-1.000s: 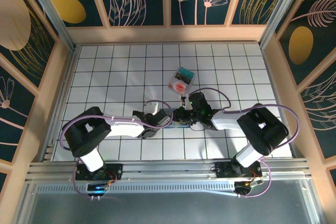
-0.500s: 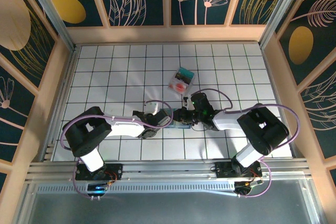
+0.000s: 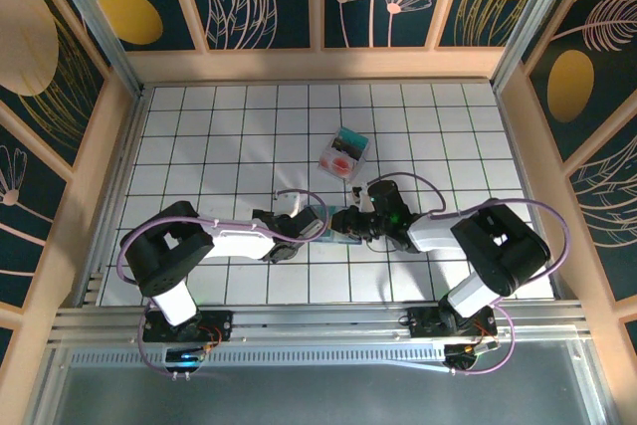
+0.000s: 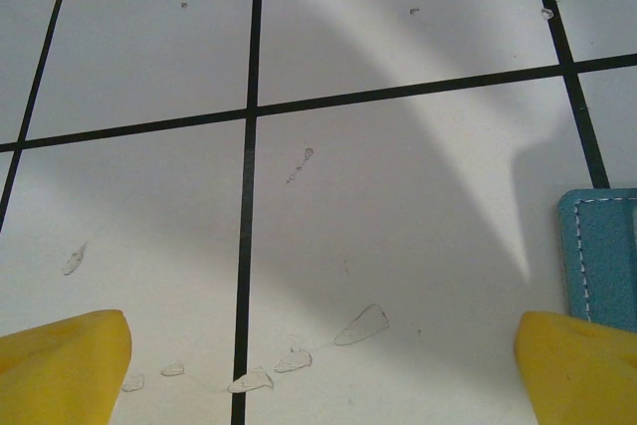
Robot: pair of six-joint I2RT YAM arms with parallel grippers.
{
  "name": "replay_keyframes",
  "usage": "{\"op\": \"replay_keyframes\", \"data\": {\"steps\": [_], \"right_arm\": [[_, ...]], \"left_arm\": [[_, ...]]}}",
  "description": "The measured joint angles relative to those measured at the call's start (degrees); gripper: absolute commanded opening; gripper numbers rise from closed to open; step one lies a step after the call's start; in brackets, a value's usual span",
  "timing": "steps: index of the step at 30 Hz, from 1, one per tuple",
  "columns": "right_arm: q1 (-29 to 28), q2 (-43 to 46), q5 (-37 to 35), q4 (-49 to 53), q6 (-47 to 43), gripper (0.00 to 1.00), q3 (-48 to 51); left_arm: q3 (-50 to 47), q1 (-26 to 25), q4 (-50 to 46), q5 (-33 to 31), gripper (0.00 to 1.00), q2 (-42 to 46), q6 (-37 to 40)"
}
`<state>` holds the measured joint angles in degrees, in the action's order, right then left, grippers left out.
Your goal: Take the credit cards out of the card holder
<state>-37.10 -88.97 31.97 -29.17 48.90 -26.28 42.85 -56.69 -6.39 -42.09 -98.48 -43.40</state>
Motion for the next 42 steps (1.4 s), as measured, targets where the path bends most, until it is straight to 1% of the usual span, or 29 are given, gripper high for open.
{"op": "replay_keyframes", "data": {"steps": [4, 9, 12, 16, 25, 29, 32, 35, 38, 42], "right_arm": [[0.04, 0.26, -0.04, -0.04, 0.59, 0.06, 0.00], [0.04, 0.26, -0.42, 0.00, 0.98, 0.03, 0.00], [0.22, 0.44, -0.74, 0.83, 0.92, 0.03, 0.00], [0.70, 1.60, -1.90, 4.70, -0.09, 0.03, -0.20], [0.83, 2.27, -2.34, 11.61, -2.49, 0.01, -3.34], [0.94, 2.25, -2.36, 13.18, -2.78, 0.01, -4.26], [0.96, 2.25, -2.36, 13.99, -3.23, 0.01, -4.90], [0.96, 2.10, -2.34, 14.53, -3.43, 0.01, -5.35], [0.96, 1.79, -2.34, 14.67, -3.43, 0.01, -5.49], [0.96, 1.79, -2.36, 14.64, -3.41, 0.07, -5.49]], "left_arm": [[0.02, 0.02, -0.02, 0.02, 0.99, 0.00, 0.00], [0.02, 0.02, -0.02, 0.02, 0.99, 0.00, -0.02], [0.02, 0.02, -0.09, 0.00, 0.99, 0.07, -0.15], [-0.02, 0.07, -0.42, 0.22, 0.99, 0.42, -0.28], [-0.44, 0.11, -5.92, 2.19, 0.99, 4.81, 1.20], [-0.31, 0.11, -5.75, 3.08, 0.99, 8.04, 3.13], [0.35, 0.11, -3.91, 3.91, 0.99, 9.25, 5.05], [2.01, 0.11, -2.19, 4.24, 0.99, 8.35, 6.82], [4.09, 0.11, -0.72, 4.11, 0.99, 5.09, 7.87], [4.98, 0.11, 0.46, 4.17, 0.99, 0.50, 9.11]]}}
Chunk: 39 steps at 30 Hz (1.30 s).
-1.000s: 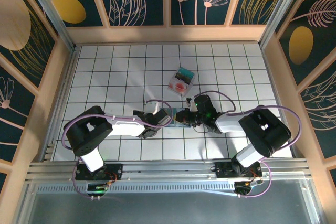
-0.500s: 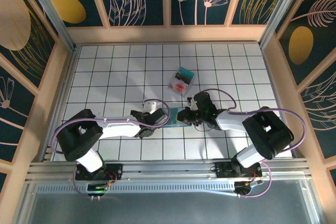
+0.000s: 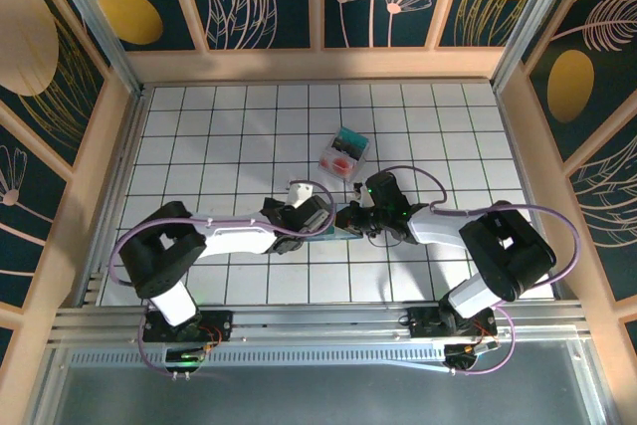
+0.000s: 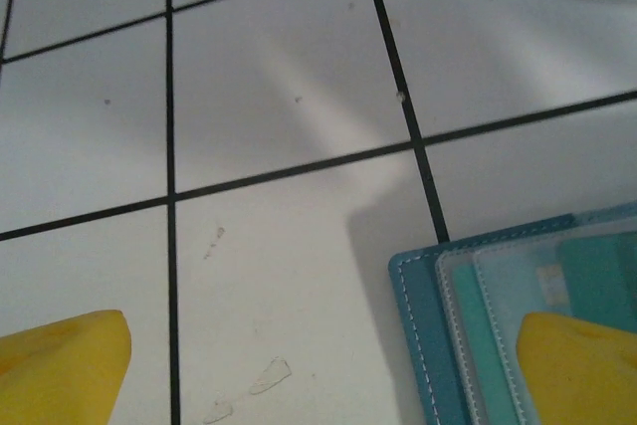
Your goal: Take the credit cards out of the card holder
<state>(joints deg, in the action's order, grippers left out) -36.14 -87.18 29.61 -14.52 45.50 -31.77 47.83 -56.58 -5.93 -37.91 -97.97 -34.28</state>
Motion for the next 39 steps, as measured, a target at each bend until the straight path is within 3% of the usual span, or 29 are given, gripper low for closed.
{"op": "replay_keyframes", "data": {"steps": [5, 15, 20, 39], "right_arm": [[-0.13, 0.00, -0.20, -0.59, 0.59, 0.17, 0.00], [-1.09, -1.90, -0.22, -6.95, 2.89, 0.22, 0.22], [-1.84, -3.98, -1.14, -8.04, 3.28, 0.08, 0.17], [-2.01, 6.67, -13.33, 8.94, -2.71, 0.00, -1.86]], "left_arm": [[0.17, 0.00, 0.39, -0.11, 0.99, -2.14, 0.24], [-0.57, 0.24, 1.31, -0.02, 0.99, -1.97, -0.02], [-1.03, 0.33, 1.46, 0.17, 0.99, -1.57, -0.39], [-4.44, 2.34, 2.86, -0.09, 0.99, 0.79, -1.05]]}}
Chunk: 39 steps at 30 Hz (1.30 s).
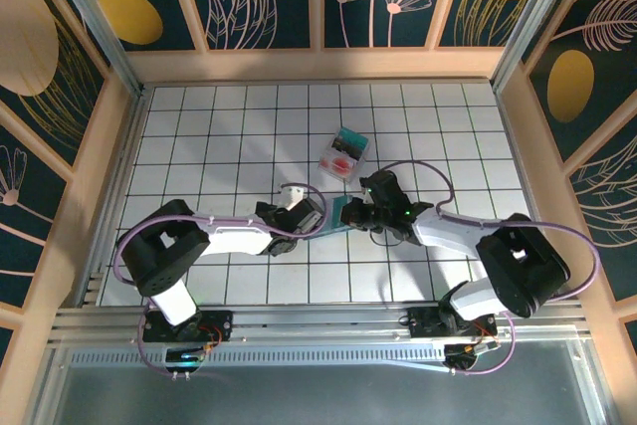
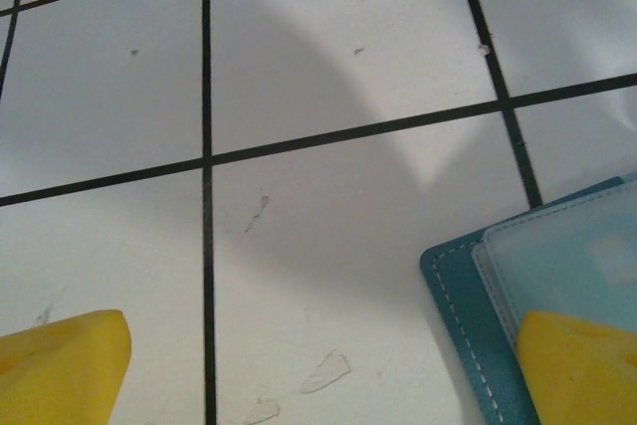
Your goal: Take the credit cards out of the card holder
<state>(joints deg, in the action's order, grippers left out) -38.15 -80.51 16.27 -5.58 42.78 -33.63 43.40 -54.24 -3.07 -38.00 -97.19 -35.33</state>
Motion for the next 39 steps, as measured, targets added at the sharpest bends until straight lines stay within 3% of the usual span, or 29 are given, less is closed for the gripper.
{"op": "replay_keyframes", "data": {"steps": [9, 20, 27, 39], "right_arm": [[0.07, 6.12, -8.00, 9.81, -8.07, 0.00, -5.90], [3.82, 7.72, -16.31, 13.79, -22.01, 0.00, -14.36], [8.76, 2.38, -16.59, 12.07, -37.86, 0.00, -21.92], [13.70, -10.88, -13.11, 10.43, -63.69, 0.00, -31.19]], "left_arm": [[-1.90, 1.57, 0.66, -0.13, 0.99, 2.03, 4.11], [-3.50, 4.37, 5.86, -0.15, 0.99, 7.41, 13.42], [-3.10, 4.48, 6.69, 0.07, 0.99, 11.15, 14.14], [-3.28, 4.48, 5.46, 1.51, 0.99, 17.40, 5.18]]}}
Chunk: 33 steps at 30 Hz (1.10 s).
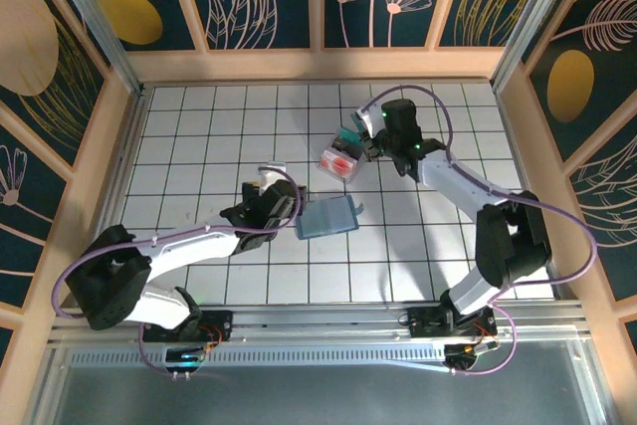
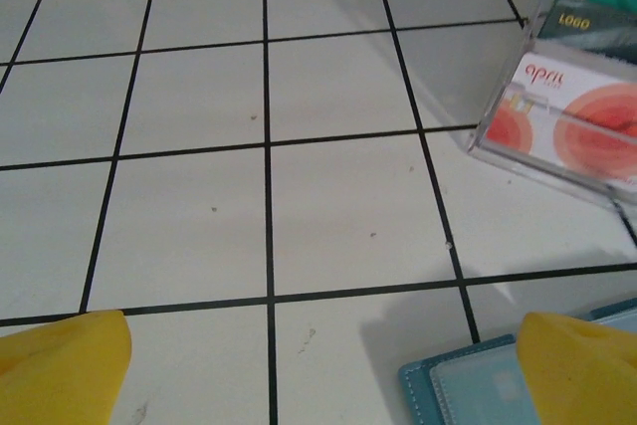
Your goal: Take the credit cards out of the card holder
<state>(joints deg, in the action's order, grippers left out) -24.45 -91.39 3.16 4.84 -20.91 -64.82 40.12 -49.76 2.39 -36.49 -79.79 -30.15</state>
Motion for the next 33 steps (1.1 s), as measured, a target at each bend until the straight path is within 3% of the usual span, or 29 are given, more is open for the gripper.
{"op": "replay_keyframes", "data": {"steps": [13, 33], "right_arm": [[2.25, -11.30, 4.87, 5.25, -13.03, 0.00, -11.82], [3.37, -22.23, 7.32, 16.41, -17.79, 0.00, -22.36]], "left_arm": [[-3.85, 0.00, 0.22, -2.38, 0.99, 6.05, -0.70], [-4.07, 0.00, -0.13, -4.15, 0.99, 5.44, -1.03]]}}
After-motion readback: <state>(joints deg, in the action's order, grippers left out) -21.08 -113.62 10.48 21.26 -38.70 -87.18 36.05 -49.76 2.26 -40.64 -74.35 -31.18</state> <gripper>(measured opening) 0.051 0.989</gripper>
